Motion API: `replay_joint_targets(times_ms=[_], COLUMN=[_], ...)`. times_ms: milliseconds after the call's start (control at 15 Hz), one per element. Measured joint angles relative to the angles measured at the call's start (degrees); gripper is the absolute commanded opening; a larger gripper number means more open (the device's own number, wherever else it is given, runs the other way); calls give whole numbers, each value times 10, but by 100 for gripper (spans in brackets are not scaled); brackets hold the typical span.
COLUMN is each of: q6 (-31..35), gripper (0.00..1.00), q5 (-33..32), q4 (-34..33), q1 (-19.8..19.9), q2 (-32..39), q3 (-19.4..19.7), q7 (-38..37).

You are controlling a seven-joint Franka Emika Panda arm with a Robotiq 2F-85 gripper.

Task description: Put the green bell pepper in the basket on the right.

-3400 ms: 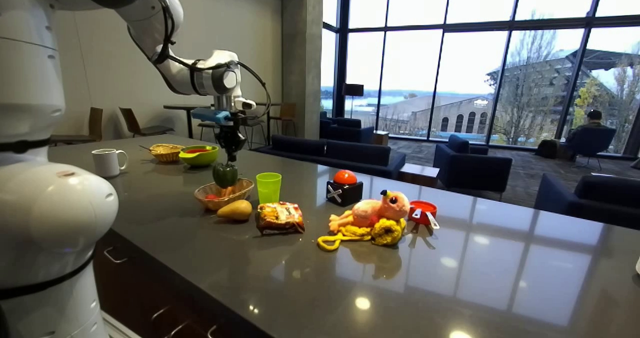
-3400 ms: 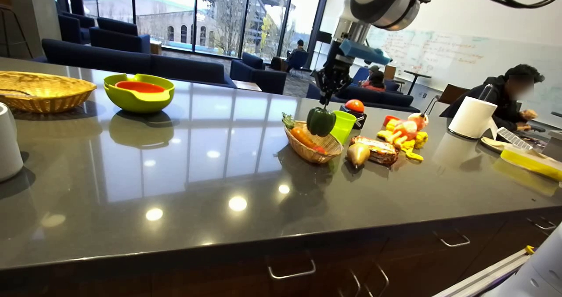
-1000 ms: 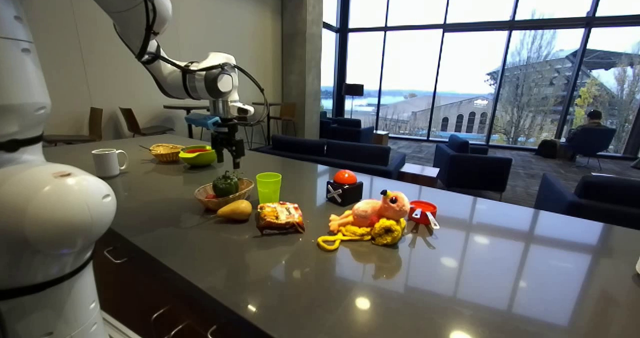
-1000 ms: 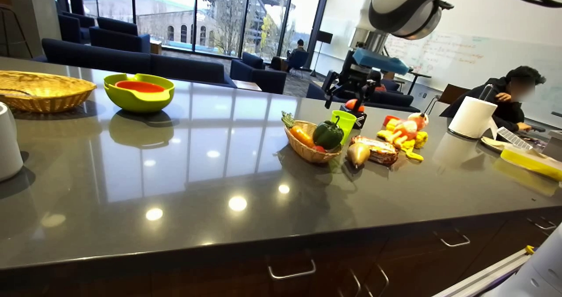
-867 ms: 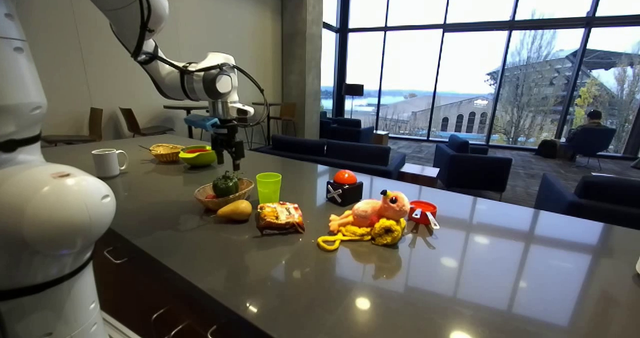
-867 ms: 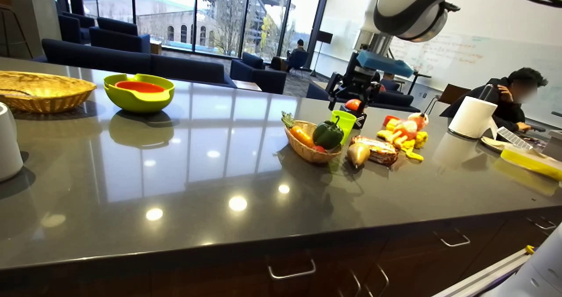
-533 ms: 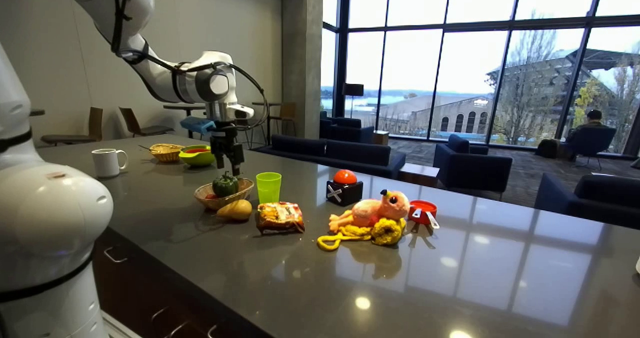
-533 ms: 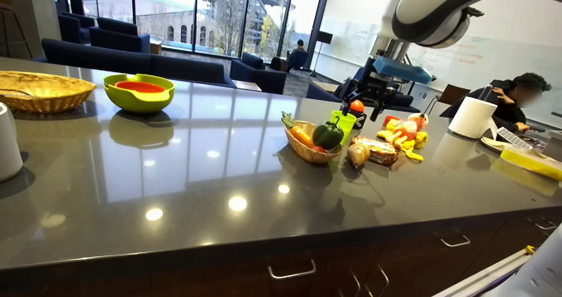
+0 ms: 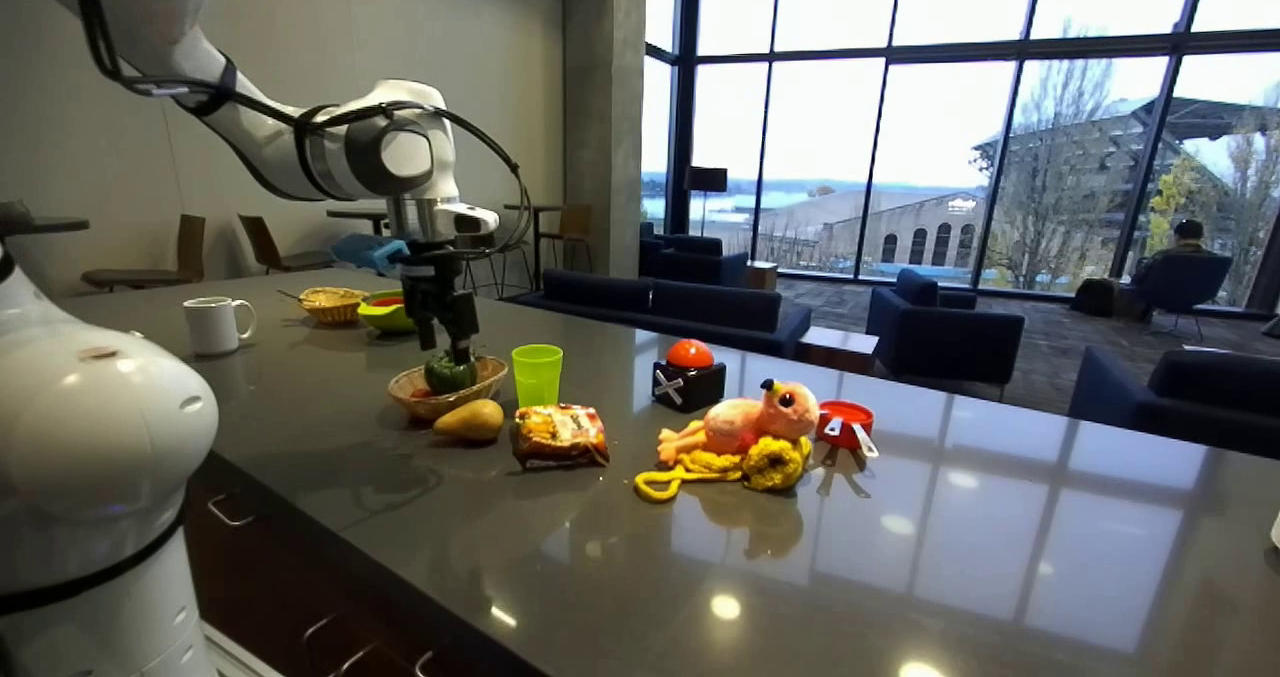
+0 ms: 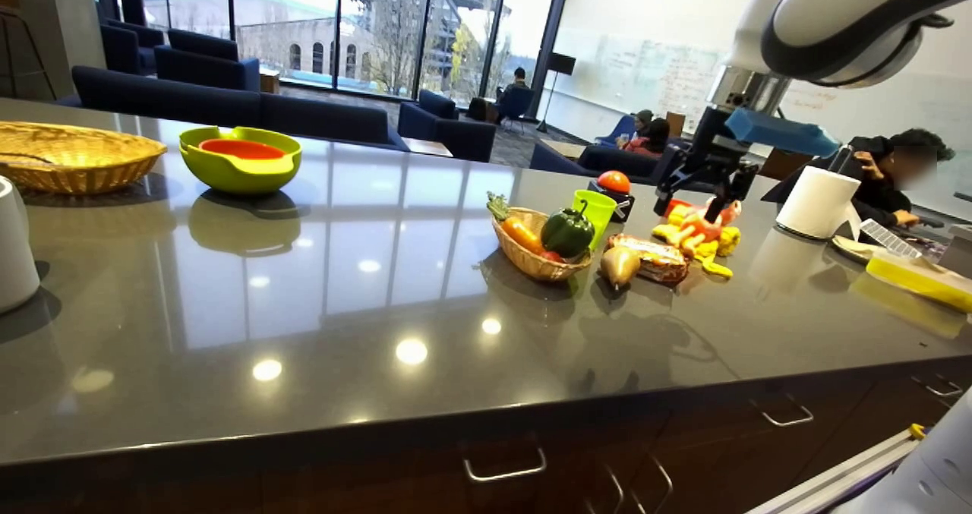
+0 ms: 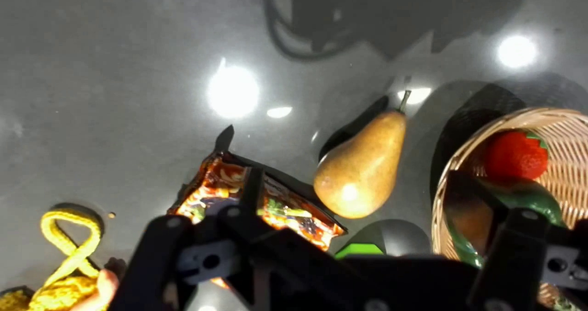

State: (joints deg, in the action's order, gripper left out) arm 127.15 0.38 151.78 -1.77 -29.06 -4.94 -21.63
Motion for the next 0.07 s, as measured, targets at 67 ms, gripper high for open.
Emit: replay_joint_targets(times_ms=[67], q6=[-17], gripper=[100], q5=[0], q4=[13], q1=[2], q2=[-27], q3=[3], q7=[9])
